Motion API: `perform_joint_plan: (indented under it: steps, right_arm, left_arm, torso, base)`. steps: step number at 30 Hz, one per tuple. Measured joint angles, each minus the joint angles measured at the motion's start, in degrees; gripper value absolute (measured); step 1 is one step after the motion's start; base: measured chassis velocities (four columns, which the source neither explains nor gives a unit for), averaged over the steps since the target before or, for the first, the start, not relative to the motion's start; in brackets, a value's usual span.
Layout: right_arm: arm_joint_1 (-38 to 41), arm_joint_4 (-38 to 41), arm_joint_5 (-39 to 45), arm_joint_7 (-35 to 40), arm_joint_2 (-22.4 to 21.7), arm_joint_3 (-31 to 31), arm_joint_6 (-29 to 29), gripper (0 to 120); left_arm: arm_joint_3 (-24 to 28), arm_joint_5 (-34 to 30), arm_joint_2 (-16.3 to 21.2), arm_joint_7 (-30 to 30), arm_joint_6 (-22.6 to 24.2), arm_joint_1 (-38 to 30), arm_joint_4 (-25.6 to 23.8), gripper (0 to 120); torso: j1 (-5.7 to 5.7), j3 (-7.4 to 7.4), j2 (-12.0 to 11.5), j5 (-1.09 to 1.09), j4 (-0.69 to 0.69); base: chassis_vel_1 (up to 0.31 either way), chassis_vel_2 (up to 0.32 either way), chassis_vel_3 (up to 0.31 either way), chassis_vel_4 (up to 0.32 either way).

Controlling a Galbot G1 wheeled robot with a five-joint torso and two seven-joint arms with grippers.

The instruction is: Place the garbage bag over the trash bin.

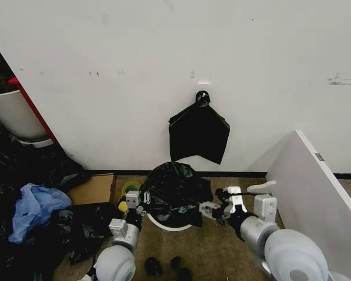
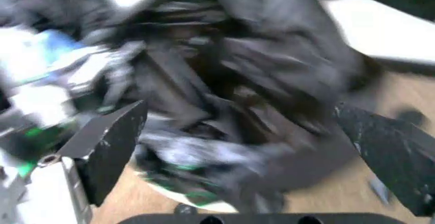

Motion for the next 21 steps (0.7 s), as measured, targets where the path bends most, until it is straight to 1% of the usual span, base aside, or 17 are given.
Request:
perform_joint_plan:
  steps: [1, 2, 3, 4, 5, 7, 8, 11, 14, 16, 17, 21]
  right_arm:
    - [0.08, 0.0, -2.66, -5.56, -0.99, 0.02, -0.93, 100]
    - [0.1, 0.0, -4.32, -8.72, -1.53, 0.01, -1.38, 100]
    - [0.1, 0.0, -4.32, -8.72, -1.53, 0.01, -1.38, 100]
    - [0.14, 0.0, -5.65, -10.7, -1.9, -0.04, -1.66, 100]
    - [0.89, -1.31, -18.28, -20.62, -3.93, -1.66, -2.51, 100]
    - [1.52, -2.69, -25.42, -25.33, -5.23, -2.67, -2.42, 100]
    - [1.89, -3.11, -27.32, -26.69, -5.68, -3.05, -2.37, 100]
    - [2.33, -3.67, -28.95, -27.67, -6.08, -3.44, -2.29, 100]
    - [2.81, -4.65, -29.01, -27.85, -6.42, -3.93, -2.81, 97]
    - [3.08, -5.37, -28.99, -27.85, -6.56, -4.73, -2.92, 91]
    - [3.08, -5.37, -28.99, -27.85, -6.56, -4.73, -2.92, 91]
    - [3.21, -6.01, -28.85, -27.14, -6.05, -6.02, -2.6, 76]
  left_arm:
    - [-0.06, 0.06, 0.15, 0.34, -0.03, 0.14, -0.12, 4]
    - [-0.11, 0.05, 0.29, 0.54, -0.03, 0.18, -0.16, 4]
    - [-0.11, 0.05, 0.29, 0.54, -0.03, 0.18, -0.16, 4]
    - [-0.13, 0.03, 0.41, 0.69, -0.04, 0.19, -0.19, 4]
    - [-0.19, -0.74, 0.96, 1.27, -0.04, 0.13, -0.5, 4]
    - [-0.17, -1.23, 1.2, 1.58, 0.03, 0.12, -0.72, 4]
    - [-0.12, -1.58, 1.25, 1.6, 0.18, 0.12, -0.86, 4]
    - [0.09, -2.0, 1.31, 1.6, 0.54, 0.1, -1.01, 4]
    - [0.57, -2.47, 1.63, 1.75, 0.8, -0.12, -1.02, 4]
    - [0.68, -2.76, 1.65, 1.86, 0.93, -0.18, -1.03, 4]
    - [0.68, -2.76, 1.65, 1.86, 0.93, -0.18, -1.03, 4]
    - [0.71, -2.94, 1.47, 2.01, 1.03, -0.33, -1.05, 4]
  torso:
    - [0.0, 0.0, 0.0, 0.01, 0.0]
    - [0.0, 0.0, 0.0, 0.0, 0.0]
    - [0.0, 0.0, 0.0, 0.0, 0.0]
    - [0.0, 0.0, 0.0, 0.0, 0.01]
    - [0.0, 0.0, 0.0, 0.01, 0.0]
    - [0.0, 0.0, 0.0, 0.01, 0.0]
    - [0.0, 0.0, 0.0, 0.01, 0.0]
    - [0.0, 0.0, 0.0, 0.0, 0.0]
    - [0.0, 0.0, 0.0, 0.0, 0.0]
    - [0.0, 0.0, 0.0, 0.0, 0.0]
    - [0.0, 0.0, 0.0, 0.0, 0.0]
    - [0.0, 0.0, 0.0, 0.01, 0.0]
  base:
    - [0.0, 0.0, 0.0, 0.0]
    - [0.0, 0.0, 0.0, 0.0]
    - [0.0, 0.0, 0.0, 0.0]
    - [0.0, 0.0, 0.0, 0.0]
    - [0.0, 0.0, 0.0, 0.0]
    - [0.0, 0.0, 0.0, 0.0]
    - [0.0, 0.0, 0.0, 0.0]
    - [0.0, 0.0, 0.0, 0.0]
    - [0.0, 0.0, 0.0, 0.0]
    - [0.0, 0.0, 0.0, 0.0]
    - [0.0, 0.0, 0.0, 0.0]
    - [0.0, 0.0, 0.0, 0.0]
